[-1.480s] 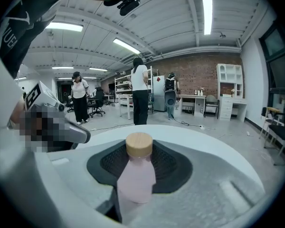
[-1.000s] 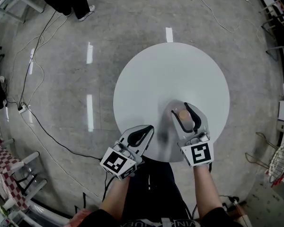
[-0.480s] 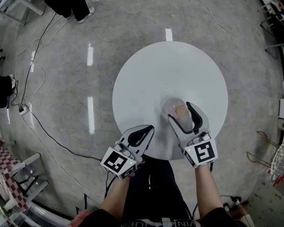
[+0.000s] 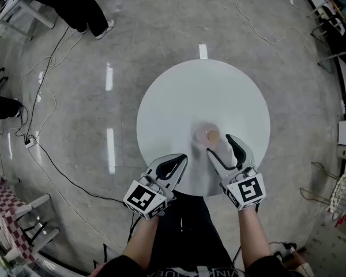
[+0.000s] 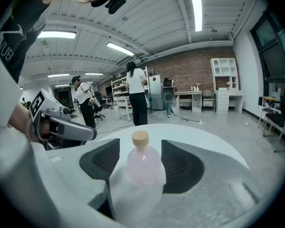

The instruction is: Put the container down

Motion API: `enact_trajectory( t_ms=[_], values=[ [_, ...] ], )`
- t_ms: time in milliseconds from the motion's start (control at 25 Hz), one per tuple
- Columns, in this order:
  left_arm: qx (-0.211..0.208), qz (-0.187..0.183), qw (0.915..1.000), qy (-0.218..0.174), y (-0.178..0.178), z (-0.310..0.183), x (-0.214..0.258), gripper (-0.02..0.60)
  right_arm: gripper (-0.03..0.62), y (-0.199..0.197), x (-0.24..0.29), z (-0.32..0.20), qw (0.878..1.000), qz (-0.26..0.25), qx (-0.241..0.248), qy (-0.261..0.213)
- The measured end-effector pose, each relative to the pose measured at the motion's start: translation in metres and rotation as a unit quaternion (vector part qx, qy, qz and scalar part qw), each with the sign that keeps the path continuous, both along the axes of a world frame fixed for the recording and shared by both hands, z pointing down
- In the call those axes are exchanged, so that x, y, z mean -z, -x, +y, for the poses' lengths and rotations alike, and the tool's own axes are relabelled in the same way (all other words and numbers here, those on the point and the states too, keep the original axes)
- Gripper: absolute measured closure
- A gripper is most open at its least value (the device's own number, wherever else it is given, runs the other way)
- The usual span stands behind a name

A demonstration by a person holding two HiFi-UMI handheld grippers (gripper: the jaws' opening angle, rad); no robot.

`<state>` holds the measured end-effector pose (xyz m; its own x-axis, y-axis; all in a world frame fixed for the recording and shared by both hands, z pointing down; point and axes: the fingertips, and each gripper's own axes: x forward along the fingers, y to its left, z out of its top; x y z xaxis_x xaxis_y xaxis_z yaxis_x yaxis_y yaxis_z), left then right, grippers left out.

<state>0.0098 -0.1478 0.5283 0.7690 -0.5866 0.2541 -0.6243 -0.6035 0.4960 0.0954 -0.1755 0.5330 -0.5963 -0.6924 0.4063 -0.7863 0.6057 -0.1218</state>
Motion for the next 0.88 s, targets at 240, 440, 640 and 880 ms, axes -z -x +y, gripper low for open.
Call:
enact_trajectory(
  t_ms=[240,440,640,880],
  values=[
    [-0.007,0.001,0.9999,-0.011,-0.005,-0.001,0.011,0.568,0.401,-0.008,0.015,0.003,1.000,0.014,-0.012,-0.011],
    [-0.009,-0.003,0.9997,-0.025,-0.010,-0.009,0.025,0.568,0.486,-0.016,0.026,0.004,0.999,0.011,-0.028,-0.016],
    [-0.011,-0.006,0.9992,-0.037,-0.011,-0.010,0.035,0.568,0.546,-0.017,0.041,0.004,0.999,0.010,-0.034,-0.022],
    [-0.009,-0.012,0.9986,-0.050,-0.009,-0.011,0.050,0.568,0.571,-0.021,0.060,0.006,0.999,-0.002,-0.041,-0.033]
  ],
)
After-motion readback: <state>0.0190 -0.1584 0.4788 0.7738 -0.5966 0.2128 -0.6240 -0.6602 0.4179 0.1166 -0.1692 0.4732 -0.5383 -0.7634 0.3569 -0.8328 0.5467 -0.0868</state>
